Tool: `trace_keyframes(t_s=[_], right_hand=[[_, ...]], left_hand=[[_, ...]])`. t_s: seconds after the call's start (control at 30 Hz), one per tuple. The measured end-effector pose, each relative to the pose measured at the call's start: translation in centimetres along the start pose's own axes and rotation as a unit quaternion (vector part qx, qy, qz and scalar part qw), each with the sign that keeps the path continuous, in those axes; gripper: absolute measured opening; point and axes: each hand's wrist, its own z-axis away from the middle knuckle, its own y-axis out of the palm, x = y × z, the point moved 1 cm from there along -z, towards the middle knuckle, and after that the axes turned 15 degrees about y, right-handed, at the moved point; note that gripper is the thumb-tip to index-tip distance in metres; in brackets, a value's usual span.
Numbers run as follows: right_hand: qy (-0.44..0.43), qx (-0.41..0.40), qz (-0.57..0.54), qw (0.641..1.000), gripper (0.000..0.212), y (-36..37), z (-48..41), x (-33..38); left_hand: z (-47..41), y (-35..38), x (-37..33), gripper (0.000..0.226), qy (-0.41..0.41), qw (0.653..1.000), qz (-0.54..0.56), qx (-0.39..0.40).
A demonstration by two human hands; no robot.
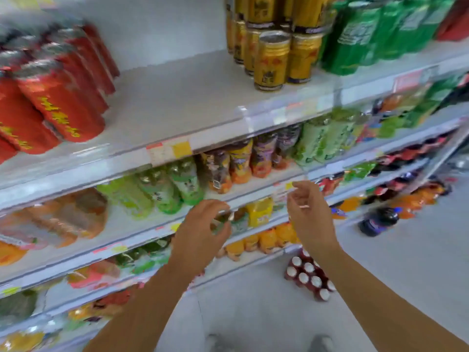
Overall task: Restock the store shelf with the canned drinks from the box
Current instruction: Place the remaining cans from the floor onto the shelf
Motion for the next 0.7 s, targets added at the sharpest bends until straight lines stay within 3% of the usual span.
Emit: trace_keyframes(t_s=[0.13,0.23,0.33,0.43,0.57,0.7], right_hand=[[0.172,-0.058,0.081,0.980,0.022,-10.4,-2.1,-12.4],[0.282,-0.051,0.114,0.951,0.020,-16.7,-2.7,-20.4],[0.349,-0.038,0.147,0.925,0.020,-20.3,-3.6,-27.3],[0.410,-0.016,0.169,0.896,0.029,-21.3,-5.0,-34.7],[0.471,0.003,0.179,0.864,0.034,-19.7,-7.1,-44.4],[0.493,0.021,0.186,0.850,0.034,-16.3,-9.6,-55.1]], left_hand=[[0.6,12.4,-2.4,0.038,-0.077,0.980,0.074,0.169],[2.1,21.1,-3.9,0.043,-0.199,0.927,0.131,0.290],[4.2,28.5,-4.8,0.051,-0.253,0.877,0.130,0.387],[6.1,34.7,-4.8,0.053,-0.290,0.847,0.123,0.428],[7.6,42.4,-3.2,0.031,-0.298,0.836,0.125,0.443],[9.2,52.3,1.3,0.041,-0.315,0.819,0.119,0.464]])
